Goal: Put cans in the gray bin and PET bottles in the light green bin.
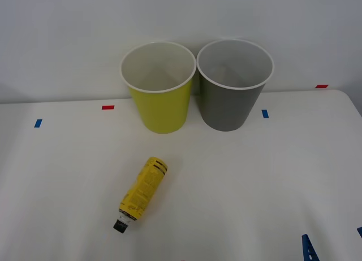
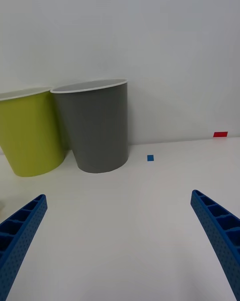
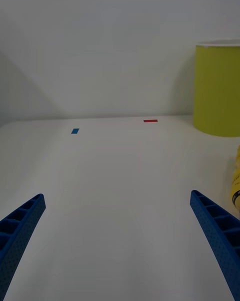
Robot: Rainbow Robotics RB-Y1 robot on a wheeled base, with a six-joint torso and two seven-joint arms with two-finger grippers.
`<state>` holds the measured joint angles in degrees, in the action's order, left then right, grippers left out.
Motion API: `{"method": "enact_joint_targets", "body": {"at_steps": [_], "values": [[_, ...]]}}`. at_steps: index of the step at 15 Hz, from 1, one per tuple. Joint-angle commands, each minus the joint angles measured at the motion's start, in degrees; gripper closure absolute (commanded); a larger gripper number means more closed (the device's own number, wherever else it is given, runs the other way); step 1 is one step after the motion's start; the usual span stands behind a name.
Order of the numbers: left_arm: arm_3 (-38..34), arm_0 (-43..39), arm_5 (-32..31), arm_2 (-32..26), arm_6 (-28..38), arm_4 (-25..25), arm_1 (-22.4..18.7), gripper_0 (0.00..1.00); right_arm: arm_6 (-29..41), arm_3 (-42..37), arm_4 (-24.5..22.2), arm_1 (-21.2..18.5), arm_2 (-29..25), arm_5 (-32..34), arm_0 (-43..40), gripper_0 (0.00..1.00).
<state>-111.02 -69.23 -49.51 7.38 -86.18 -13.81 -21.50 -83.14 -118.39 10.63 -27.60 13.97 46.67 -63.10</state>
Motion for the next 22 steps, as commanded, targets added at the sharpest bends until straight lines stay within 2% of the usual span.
{"method": "enact_joint_targets", "body": {"at_steps": [1, 4, 8, 12, 14, 18, 20, 22], "values": [[-0.07, 0.59, 1.87, 0.09, -0.21, 0.27, -3.29, 0.00, 0.00, 0.00, 0.00, 0.00, 0.00, 0.00, 0.00, 0.00], [-0.95, 2.96, 5.65, 0.09, -0.30, 0.71, -8.21, 0.00, 0.00, 0.00, 0.00, 0.00, 0.00, 0.00, 0.00, 0.00], [-9.83, 5.69, 20.50, 0.09, -0.04, -1.48, -16.65, 0.00, 0.00, 0.00, 0.00, 0.00, 0.00, 0.00, 0.00, 0.00], [-14.75, 10.96, 32.02, 0.09, 0.14, -4.03, -22.53, 0.00, 0.00, 0.00, 0.00, 0.00, 0.00, 0.00, 0.00, 0.00], [-16.68, 13.42, 37.20, 0.09, 0.31, -5.09, -24.38, 0.00, 0.00, 0.00, 0.00, 0.00, 0.00, 0.00, 0.00, 0.00], [-24.59, 17.99, 54.43, -1.05, 1.81, -6.76, -28.60, 0.00, 0.00, 0.00, 0.00, 0.00, 0.00, 0.00, 0.00, 0.00], [-26.61, 20.72, 60.93, -2.02, 2.86, -7.90, -30.00, 0.00, 0.00, 0.00, 0.00, 0.00, 0.00, 0.00, 0.00, 0.00], [-26.79, 25.73, 67.26, -2.19, 7.52, -9.13, -32.03, 0.00, 0.00, 0.00, 0.00, 0.00, 0.00, 0.00, 0.00, 0.00]]}}
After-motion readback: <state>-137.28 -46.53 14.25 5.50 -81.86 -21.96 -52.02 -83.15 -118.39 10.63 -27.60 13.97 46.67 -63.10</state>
